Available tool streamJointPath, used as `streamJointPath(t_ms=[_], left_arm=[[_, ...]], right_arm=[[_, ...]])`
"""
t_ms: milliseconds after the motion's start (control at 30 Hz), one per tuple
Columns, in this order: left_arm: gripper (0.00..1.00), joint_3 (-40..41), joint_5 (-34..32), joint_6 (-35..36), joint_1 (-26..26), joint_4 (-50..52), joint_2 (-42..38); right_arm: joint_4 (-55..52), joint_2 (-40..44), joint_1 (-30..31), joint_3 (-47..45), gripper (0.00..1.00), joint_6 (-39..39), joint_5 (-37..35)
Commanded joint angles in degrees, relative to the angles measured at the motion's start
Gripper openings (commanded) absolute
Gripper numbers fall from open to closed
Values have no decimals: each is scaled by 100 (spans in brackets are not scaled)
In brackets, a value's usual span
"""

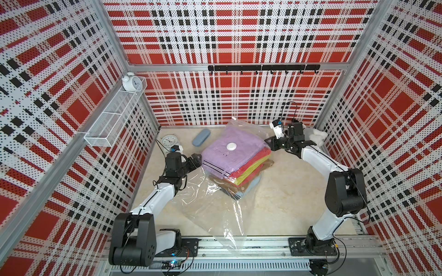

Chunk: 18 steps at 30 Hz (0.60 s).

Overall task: Take the trousers out of the vacuum bag
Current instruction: Adjust the vacuum bag at the center of the board.

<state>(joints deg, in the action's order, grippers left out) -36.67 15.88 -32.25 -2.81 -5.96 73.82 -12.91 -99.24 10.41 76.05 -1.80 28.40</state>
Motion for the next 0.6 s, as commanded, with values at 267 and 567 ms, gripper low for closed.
streamJointPath(t_ms=[267,567], left_arm=[[74,242,840,65,-404,-444,246],[8,220,930,-152,-292,-715,396]], right_arm=[[-89,142,68,174,13,112,16],[-194,237,71,113,13,149,-32]])
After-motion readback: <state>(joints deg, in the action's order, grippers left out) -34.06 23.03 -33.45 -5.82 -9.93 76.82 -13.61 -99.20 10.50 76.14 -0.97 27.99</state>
